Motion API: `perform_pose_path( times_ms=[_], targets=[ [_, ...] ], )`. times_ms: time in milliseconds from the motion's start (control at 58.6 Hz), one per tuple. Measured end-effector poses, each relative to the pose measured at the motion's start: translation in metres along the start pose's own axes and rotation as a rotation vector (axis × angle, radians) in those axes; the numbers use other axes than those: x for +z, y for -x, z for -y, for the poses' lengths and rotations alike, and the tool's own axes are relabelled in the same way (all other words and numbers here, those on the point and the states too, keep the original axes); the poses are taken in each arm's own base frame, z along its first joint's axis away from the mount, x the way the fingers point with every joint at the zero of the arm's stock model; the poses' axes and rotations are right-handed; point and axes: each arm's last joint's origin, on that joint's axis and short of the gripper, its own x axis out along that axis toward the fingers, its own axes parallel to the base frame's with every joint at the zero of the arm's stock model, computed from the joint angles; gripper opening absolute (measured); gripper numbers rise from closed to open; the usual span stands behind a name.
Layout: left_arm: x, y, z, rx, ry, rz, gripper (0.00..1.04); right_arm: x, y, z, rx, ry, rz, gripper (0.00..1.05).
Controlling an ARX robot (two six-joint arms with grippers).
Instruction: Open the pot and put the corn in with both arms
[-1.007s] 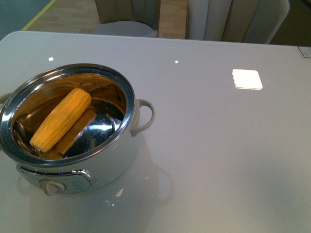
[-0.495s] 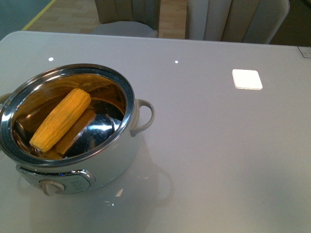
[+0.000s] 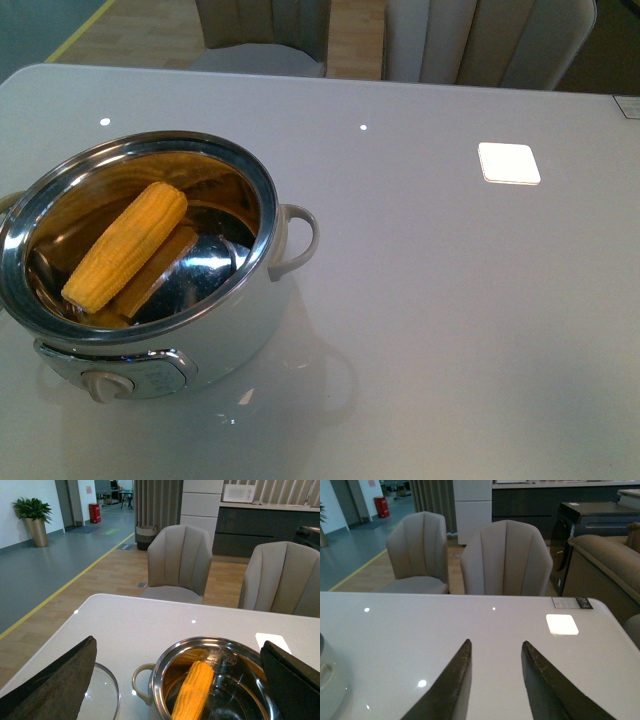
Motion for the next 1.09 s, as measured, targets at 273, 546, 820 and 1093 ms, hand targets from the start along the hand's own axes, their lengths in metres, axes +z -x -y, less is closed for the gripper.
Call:
perform_pose_path(
  times_ms=[273,546,820,1093],
  targets=[
    [0.0001,0.0000,0.0000,0.000,0.000,0.000,0.98,0.0000,0.0000,0.0000,0.000,0.000,0.000,0.79],
    [0.0000,0.0000,0.0000,0.000,0.000,0.000,0.98,0.0000,0.0000,0.0000,0.000,0.000,0.000,0.96],
    [0.0000,0.0000,0.0000,0.000,0.000,0.000,0.98,0.0000,0.0000,0.0000,0.000,0.000,0.000,0.96],
    [0.0000,0.0000,0.0000,0.000,0.000,0.000,0.98,0.0000,0.0000,0.0000,0.000,0.000,0.000,0.96]
  ],
)
